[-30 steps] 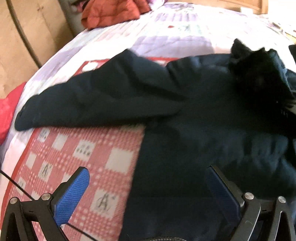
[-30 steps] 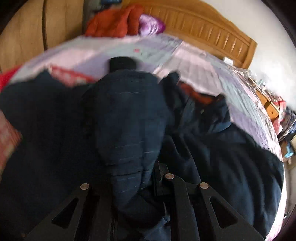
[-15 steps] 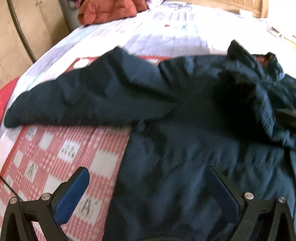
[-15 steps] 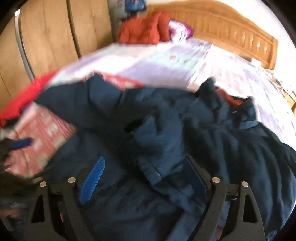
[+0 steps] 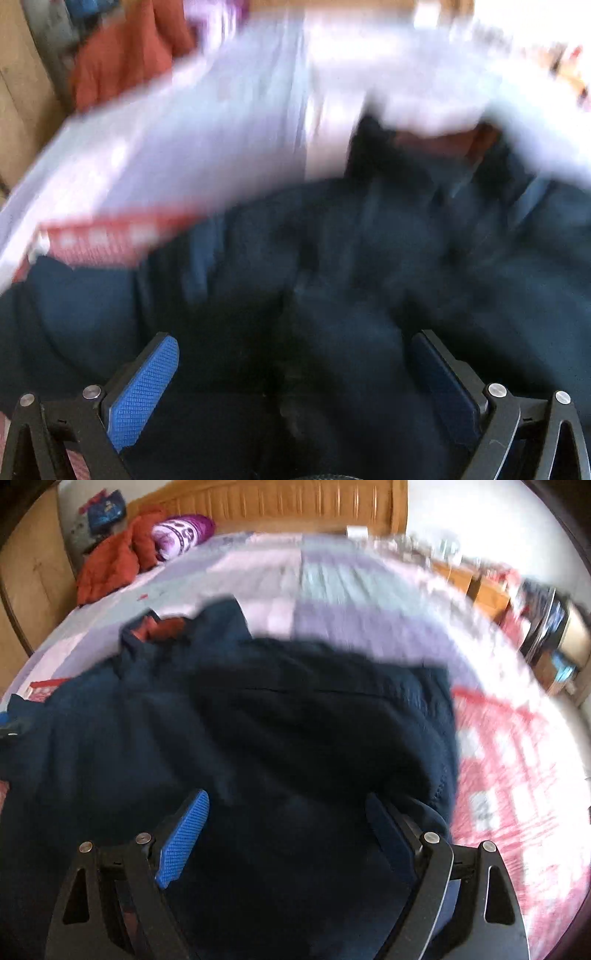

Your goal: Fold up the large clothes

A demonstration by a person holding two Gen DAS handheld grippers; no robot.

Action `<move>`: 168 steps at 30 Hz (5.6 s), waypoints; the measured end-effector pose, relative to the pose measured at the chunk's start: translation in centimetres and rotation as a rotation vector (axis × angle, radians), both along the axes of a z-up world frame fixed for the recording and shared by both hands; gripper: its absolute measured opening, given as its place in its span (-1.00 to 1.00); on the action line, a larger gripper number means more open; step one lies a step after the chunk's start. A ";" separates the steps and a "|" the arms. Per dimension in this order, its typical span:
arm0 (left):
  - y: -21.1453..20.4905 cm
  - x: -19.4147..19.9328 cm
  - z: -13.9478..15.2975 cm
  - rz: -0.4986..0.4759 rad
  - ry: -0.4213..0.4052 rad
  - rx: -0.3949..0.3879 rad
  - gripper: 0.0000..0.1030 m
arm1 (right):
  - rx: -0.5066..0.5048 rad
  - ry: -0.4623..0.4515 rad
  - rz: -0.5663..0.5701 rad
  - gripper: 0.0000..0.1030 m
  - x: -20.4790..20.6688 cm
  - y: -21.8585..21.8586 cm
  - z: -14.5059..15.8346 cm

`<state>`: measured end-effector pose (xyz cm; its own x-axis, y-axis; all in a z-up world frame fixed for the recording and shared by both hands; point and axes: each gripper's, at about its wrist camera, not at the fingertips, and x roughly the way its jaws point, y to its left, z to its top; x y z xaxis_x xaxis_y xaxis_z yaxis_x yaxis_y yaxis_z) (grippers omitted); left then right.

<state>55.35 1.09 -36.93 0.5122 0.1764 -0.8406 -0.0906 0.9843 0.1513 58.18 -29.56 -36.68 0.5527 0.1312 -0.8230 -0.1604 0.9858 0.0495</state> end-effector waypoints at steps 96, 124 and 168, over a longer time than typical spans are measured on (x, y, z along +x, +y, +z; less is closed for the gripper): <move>38.8 -17.0 3.0 0.710 -0.176 -0.375 1.00 | -0.099 -0.108 0.039 0.89 -0.9 13.4 -3.7; 45.6 -11.4 3.7 0.702 -0.296 -0.424 -0.68 | -0.109 -0.115 0.034 0.91 -1.3 13.7 -4.2; -16.5 -10.7 7.4 -0.490 -0.209 -0.151 -0.09 | 0.178 -0.072 -0.133 0.91 -7.1 -5.9 4.8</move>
